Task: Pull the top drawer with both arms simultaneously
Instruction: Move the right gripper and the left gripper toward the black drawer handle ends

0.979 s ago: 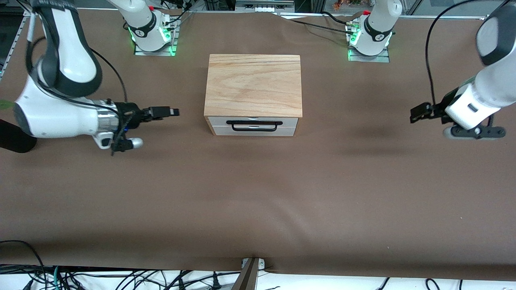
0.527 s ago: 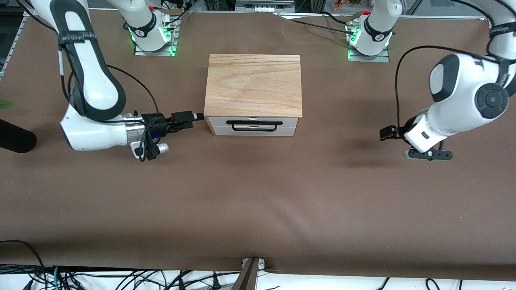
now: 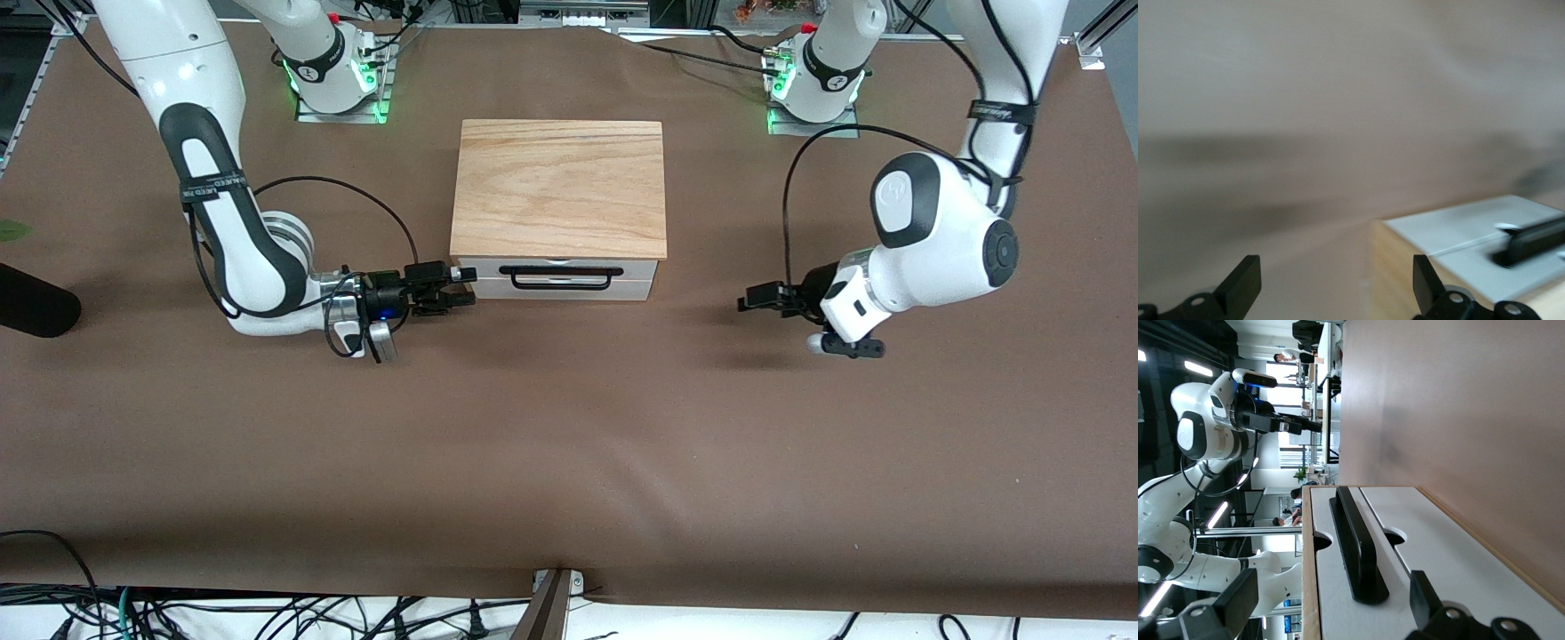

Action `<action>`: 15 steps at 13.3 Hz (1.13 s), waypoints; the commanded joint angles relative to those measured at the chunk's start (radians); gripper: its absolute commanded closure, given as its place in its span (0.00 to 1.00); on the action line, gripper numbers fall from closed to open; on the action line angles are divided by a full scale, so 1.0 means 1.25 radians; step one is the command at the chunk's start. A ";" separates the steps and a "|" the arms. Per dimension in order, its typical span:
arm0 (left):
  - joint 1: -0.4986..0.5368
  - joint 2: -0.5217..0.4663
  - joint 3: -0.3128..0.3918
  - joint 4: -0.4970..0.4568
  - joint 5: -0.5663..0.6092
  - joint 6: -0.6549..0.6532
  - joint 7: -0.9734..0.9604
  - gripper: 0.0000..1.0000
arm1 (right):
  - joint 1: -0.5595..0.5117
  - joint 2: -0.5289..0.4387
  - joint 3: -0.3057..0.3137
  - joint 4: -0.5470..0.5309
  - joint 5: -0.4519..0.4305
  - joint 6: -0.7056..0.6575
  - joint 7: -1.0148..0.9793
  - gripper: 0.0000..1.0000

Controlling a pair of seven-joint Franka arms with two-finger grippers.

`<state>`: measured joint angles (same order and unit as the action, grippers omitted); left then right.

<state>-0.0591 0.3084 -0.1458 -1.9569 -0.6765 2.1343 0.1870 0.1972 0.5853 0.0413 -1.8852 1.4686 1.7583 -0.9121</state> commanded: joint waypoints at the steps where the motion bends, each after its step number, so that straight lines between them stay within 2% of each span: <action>1: 0.006 0.027 -0.012 -0.011 -0.181 0.011 0.186 0.00 | 0.031 -0.002 0.003 -0.032 0.102 0.008 -0.051 0.00; 3: 0.004 0.060 -0.012 -0.011 -0.309 0.000 0.362 0.00 | 0.052 0.000 0.001 -0.056 0.175 0.010 -0.084 0.01; 6: -0.005 0.127 -0.012 -0.016 -0.495 -0.054 0.569 0.00 | 0.059 0.014 0.001 -0.065 0.209 0.010 -0.097 0.04; 10: -0.028 0.192 -0.037 -0.014 -0.706 -0.127 0.637 0.00 | 0.048 0.026 -0.001 -0.059 0.229 0.008 -0.106 0.04; 13: -0.039 0.213 -0.048 -0.024 -0.780 -0.167 0.682 0.00 | 0.048 0.026 -0.002 -0.059 0.227 0.019 -0.100 0.06; 15: -0.045 0.221 -0.070 -0.040 -0.835 -0.171 0.732 0.00 | 0.054 0.031 -0.002 -0.059 0.227 0.021 -0.100 0.12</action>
<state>-0.1132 0.5747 -0.2122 -1.9884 -1.6491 1.9386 1.0210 0.2639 0.6184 0.0337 -1.9573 1.7364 1.7786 -1.0214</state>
